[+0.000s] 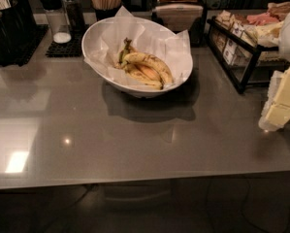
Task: Pick banana from white bowl
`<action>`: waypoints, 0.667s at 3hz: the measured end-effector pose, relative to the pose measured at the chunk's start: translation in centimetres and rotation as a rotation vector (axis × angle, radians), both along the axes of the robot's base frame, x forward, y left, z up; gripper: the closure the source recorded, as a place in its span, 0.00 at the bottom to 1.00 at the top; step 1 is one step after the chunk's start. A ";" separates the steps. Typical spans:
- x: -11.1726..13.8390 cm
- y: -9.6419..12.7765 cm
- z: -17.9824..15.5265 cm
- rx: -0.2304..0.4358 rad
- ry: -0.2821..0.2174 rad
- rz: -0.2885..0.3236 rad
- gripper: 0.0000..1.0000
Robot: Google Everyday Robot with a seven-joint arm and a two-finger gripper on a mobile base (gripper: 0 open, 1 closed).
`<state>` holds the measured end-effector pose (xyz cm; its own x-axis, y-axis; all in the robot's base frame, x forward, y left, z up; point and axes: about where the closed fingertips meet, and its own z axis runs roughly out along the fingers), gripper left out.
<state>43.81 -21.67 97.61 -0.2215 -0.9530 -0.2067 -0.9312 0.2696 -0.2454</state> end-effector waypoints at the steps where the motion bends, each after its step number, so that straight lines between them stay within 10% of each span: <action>1: 0.0 0.0 0.0 0.000 0.000 0.000 0.00; 2: 2.2 0.8 0.6 0.107 -0.037 -0.018 0.00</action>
Offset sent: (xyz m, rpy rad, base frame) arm 0.0665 0.0198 0.0176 0.3220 -0.0927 -0.0538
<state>46.05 -20.87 98.18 -0.2285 -0.9209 -0.3158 -0.9169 0.3125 -0.2481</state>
